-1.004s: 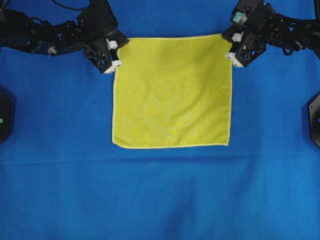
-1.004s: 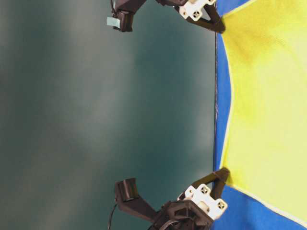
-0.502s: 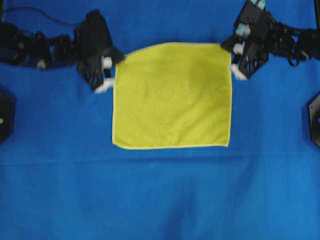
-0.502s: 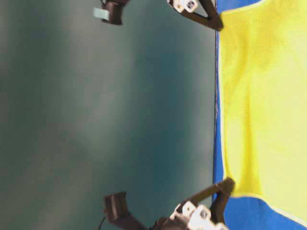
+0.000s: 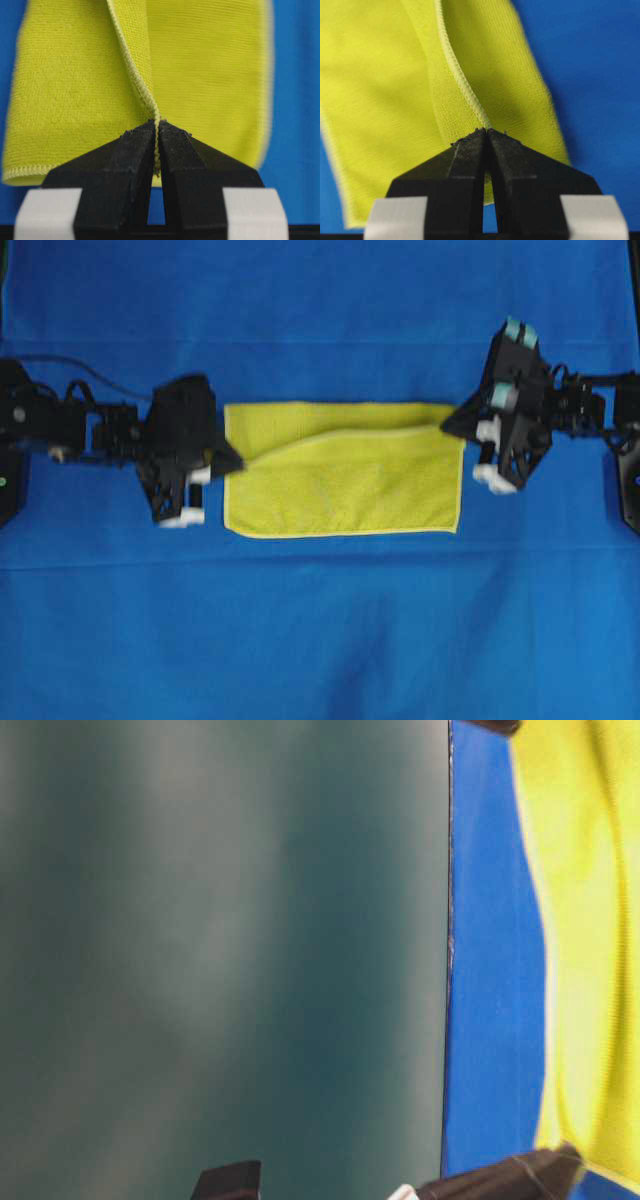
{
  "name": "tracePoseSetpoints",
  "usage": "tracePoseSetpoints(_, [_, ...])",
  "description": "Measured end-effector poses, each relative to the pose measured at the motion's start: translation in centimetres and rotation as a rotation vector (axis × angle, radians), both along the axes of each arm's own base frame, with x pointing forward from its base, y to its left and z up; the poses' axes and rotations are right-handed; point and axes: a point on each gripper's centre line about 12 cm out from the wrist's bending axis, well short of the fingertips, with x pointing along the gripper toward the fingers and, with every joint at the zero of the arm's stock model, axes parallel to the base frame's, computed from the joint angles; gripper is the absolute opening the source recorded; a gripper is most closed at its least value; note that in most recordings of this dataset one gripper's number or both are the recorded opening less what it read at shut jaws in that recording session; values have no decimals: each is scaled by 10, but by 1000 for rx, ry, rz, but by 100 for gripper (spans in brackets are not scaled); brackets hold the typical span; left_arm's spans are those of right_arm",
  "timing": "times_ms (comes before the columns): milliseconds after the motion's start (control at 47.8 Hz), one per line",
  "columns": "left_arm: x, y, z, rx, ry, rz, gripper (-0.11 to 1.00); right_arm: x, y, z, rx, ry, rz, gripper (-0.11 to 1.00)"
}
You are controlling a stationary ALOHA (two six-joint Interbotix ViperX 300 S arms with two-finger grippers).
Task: Fold the yellow towel.
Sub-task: 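Pull the far edge toward the near edge with both grippers, then release, then grasp the left and right ends of the folded strip with both grippers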
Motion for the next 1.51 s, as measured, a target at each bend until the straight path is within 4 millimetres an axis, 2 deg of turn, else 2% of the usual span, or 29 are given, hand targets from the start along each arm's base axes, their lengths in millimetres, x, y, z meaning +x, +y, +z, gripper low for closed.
tracePoseSetpoints(209, [-1,-26,-4,-41,15,-41,1,1,21,-2,34,8,46,2])
tracePoseSetpoints(439, [-2,-30,-14,-43,46,-50,1,0,30,-4,49,15,65,2])
tracePoseSetpoints(795, [-3,-41,-14,-44,47,-82,2,-2,46,-16,101,54,69,2])
tracePoseSetpoints(879, [-3,-43,-13,-46,46,-86,12,-2,52,-17,110,61,80,2])
tracePoseSetpoints(1025, [-3,-45,-14,-54,48,-86,49,-2,60,-17,129,61,88,3])
tracePoseSetpoints(1067, [-3,-46,-13,-56,46,-85,56,-3,61,-18,136,64,84,12])
tracePoseSetpoints(1109, [-3,-46,-13,-56,45,-87,59,-3,63,-17,144,63,82,25])
tracePoseSetpoints(1213, [-3,-50,-12,-56,47,-97,56,-3,67,-17,148,64,94,56])
tracePoseSetpoints(1255, [-3,-52,-10,-56,48,-104,55,-4,69,-17,149,63,100,64])
tracePoseSetpoints(1297, [-4,-54,-7,-55,50,-110,53,-4,70,-16,149,63,103,65])
tracePoseSetpoints(1381, [-7,-55,-1,-54,66,-115,53,-5,70,-10,145,53,109,56])
tracePoseSetpoints(1506, [-13,-53,13,-45,69,-124,53,-5,63,6,115,14,119,59])
